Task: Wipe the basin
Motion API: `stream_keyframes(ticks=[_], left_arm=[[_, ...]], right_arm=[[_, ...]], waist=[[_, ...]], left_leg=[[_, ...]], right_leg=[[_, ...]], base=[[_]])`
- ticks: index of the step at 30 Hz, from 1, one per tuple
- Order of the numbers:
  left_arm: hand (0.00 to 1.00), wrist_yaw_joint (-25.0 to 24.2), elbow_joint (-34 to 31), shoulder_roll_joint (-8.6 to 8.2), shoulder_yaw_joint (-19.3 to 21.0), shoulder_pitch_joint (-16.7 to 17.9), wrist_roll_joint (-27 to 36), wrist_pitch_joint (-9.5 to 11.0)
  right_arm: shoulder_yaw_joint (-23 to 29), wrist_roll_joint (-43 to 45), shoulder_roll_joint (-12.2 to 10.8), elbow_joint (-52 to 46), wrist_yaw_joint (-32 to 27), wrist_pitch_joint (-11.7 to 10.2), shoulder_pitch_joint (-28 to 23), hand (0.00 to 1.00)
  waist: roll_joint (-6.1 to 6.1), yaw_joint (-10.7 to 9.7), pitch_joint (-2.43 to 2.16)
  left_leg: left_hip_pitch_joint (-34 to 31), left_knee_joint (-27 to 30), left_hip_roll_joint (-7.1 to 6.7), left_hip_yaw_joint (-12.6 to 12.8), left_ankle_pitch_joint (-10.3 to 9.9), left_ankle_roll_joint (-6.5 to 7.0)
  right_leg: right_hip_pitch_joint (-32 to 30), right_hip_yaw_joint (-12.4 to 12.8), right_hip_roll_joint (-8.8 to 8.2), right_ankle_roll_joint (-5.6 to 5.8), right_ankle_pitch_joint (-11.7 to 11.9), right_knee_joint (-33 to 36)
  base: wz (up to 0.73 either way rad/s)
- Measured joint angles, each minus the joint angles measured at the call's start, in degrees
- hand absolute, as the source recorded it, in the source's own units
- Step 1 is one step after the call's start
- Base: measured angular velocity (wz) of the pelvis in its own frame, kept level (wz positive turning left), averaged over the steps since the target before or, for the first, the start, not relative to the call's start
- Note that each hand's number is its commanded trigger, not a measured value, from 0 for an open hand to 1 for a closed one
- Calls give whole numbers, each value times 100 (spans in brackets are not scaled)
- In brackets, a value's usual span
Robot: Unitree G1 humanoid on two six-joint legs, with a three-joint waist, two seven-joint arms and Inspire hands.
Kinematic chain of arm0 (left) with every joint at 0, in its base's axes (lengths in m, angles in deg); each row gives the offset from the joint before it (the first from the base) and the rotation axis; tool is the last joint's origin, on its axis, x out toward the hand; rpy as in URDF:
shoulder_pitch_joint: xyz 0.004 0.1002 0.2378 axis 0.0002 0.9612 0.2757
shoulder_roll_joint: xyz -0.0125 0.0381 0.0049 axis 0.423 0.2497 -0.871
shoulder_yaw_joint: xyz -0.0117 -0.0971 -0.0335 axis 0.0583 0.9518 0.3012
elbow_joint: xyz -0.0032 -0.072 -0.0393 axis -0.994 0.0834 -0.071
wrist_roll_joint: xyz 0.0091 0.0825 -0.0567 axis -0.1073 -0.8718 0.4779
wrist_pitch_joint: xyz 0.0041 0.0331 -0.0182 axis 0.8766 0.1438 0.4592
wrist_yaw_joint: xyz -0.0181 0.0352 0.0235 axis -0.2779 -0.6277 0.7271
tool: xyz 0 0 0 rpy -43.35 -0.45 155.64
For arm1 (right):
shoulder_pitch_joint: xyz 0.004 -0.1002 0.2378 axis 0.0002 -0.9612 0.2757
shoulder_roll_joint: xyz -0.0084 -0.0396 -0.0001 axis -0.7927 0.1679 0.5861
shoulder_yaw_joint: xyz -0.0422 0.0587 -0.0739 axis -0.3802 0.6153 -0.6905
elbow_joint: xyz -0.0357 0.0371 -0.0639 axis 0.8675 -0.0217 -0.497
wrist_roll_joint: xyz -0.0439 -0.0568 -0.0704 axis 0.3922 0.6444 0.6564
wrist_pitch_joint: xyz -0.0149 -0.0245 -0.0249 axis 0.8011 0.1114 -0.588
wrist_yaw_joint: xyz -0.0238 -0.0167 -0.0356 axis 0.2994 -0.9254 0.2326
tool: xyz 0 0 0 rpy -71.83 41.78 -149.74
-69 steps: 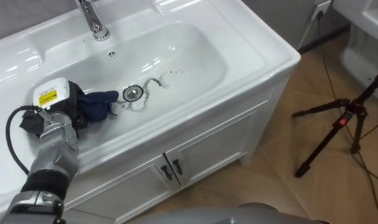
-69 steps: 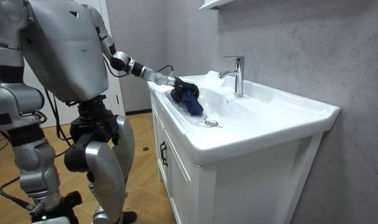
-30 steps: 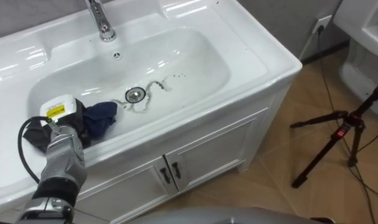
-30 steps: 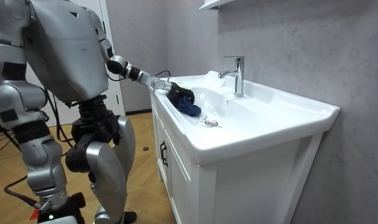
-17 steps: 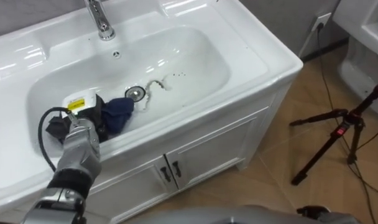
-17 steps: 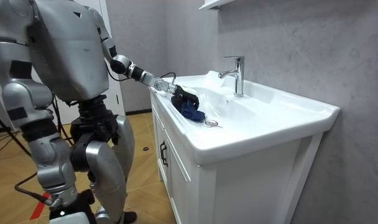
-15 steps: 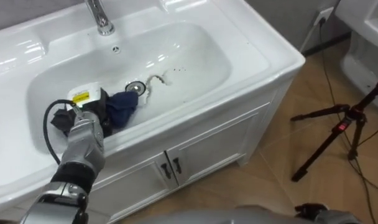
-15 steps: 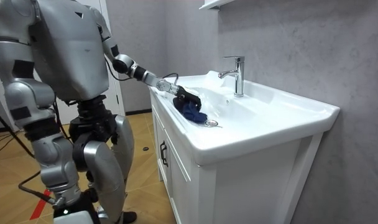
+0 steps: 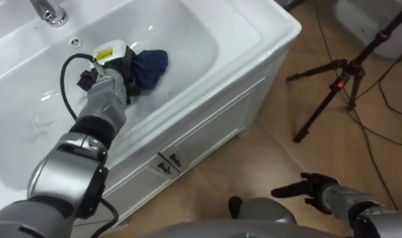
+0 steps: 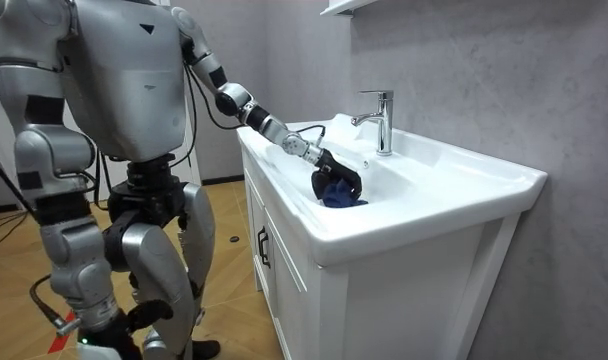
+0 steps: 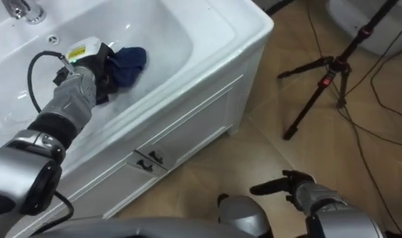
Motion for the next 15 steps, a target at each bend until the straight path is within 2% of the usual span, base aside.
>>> stream_keyframes(ticks=[3, 6, 10, 15], left_arm=[[100, 179, 99, -2, -96, -87, 332, 2], [100, 346, 88, -30, -266, -160, 441, -3], [100, 585, 81, -76, -432, -337, 553, -12], [100, 956, 0, -154, -432, -384, 612, -13]], right_arm=[[0, -89, 19, 12, 39, -41, -50, 0], [-1, -79, 62, 50, 39, -40, -52, 0], [-10, -86, 123, 104, -29, -4, -77, 0], [-89, -69, 132, 134, -55, 31, -226, 0]], waist=[[-12, -200, 13], [4, -278, 24], [42, -275, 24], [120, -294, 44]], left_leg=[[-38, -6, -18, 52, 0, 0], [-132, -4, -13, 166, 22, 37], [-319, -5, -33, 468, 46, 84], [-492, -37, -77, 562, 67, 184]], right_leg=[[-55, 1, -12, 40, -27, -2], [-171, 30, -20, 79, -16, 13], [-446, 136, -53, 143, 28, 126], [-724, 179, -82, 173, 43, 318]], base=[[13], [2], [-11], [-7]])
